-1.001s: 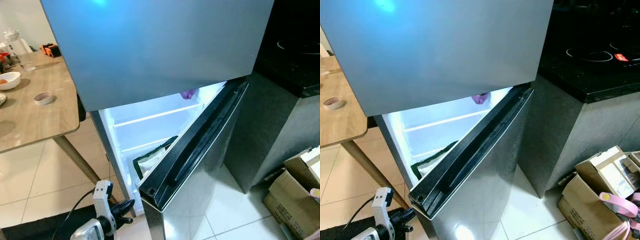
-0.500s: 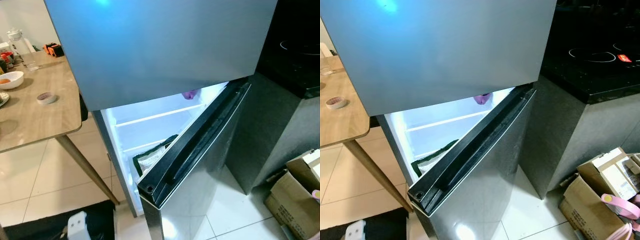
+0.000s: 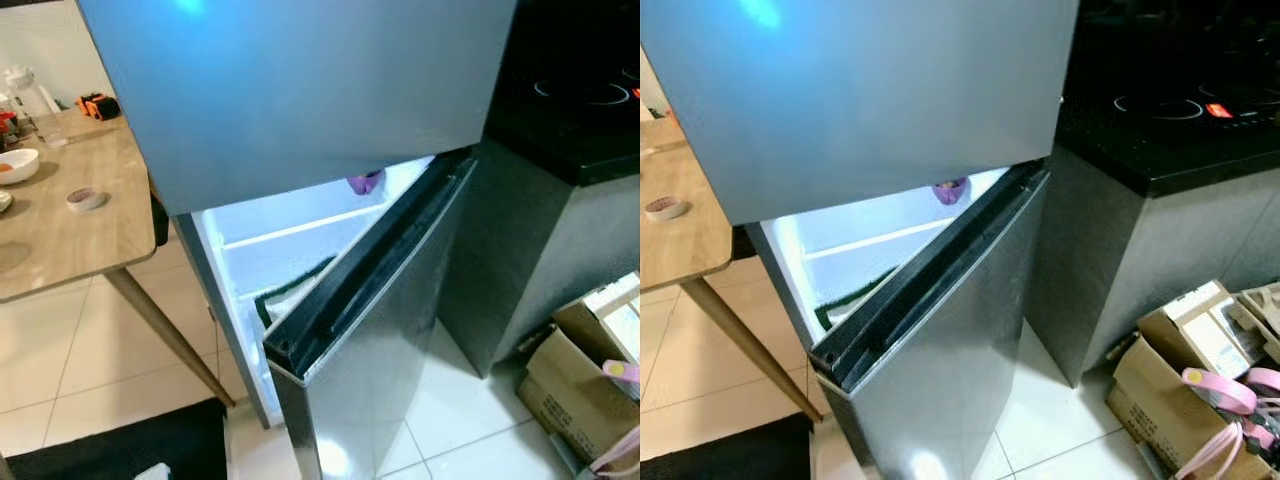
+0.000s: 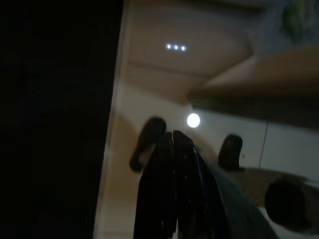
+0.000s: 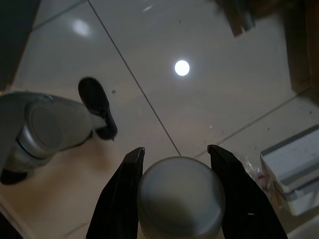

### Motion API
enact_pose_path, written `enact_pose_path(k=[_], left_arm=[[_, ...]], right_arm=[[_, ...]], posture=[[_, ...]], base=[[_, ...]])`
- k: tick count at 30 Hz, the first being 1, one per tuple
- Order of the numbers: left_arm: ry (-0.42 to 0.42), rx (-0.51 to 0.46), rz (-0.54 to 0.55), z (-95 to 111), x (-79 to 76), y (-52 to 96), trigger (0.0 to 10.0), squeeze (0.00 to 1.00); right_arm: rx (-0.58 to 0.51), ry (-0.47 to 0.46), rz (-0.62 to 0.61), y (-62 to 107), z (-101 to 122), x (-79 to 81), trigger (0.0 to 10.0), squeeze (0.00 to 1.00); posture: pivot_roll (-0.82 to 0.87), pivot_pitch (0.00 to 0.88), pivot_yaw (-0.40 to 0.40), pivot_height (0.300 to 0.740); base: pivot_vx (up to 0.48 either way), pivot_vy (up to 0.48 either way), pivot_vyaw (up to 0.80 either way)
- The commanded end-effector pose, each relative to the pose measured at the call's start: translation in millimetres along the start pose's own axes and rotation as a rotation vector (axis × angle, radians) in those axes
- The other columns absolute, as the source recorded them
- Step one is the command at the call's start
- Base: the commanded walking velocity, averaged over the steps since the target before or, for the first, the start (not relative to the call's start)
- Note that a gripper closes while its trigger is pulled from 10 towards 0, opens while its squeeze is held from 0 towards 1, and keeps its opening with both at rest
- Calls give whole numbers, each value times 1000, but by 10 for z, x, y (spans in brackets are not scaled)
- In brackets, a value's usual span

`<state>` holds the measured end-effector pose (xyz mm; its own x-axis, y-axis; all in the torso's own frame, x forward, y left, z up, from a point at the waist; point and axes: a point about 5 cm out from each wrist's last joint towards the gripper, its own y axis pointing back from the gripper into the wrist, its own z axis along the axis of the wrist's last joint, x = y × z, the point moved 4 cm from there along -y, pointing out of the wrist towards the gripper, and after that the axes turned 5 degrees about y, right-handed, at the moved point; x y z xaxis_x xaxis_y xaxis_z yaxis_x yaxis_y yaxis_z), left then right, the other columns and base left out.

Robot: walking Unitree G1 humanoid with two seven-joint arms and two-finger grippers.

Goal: Restocking fridge

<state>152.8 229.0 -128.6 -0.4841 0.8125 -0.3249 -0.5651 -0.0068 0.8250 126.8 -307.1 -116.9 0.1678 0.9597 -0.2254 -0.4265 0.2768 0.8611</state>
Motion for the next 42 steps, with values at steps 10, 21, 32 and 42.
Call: enact_pose_path(k=[10, 21, 32, 42], left_arm=[[7, 18, 22, -56, 35, 11, 10000, 0], [-80, -16, 26, 43, 47, 10, 10000, 0], [-96, -64, 70, 183, 74, 2, 10000, 0], [-62, -284, -66, 837, -292, -49, 10000, 0]], right_arm=[[6, -8, 14, -1, -16, 34, 10000, 0], [5, -14, 28, 0, -21, 52, 10000, 0], [-6, -13, 39, -7, 25, 68, 10000, 0], [-4, -14, 51, -8, 9, 110, 10000, 0]], posture=[[-103, 55, 14, 740], [-114, 41, 15, 740], [-110, 33, 17, 740], [-109, 24, 20, 740]], base=[[-466, 0, 0], [-72, -42, 0], [0, -202, 0], [0, 0, 0]])
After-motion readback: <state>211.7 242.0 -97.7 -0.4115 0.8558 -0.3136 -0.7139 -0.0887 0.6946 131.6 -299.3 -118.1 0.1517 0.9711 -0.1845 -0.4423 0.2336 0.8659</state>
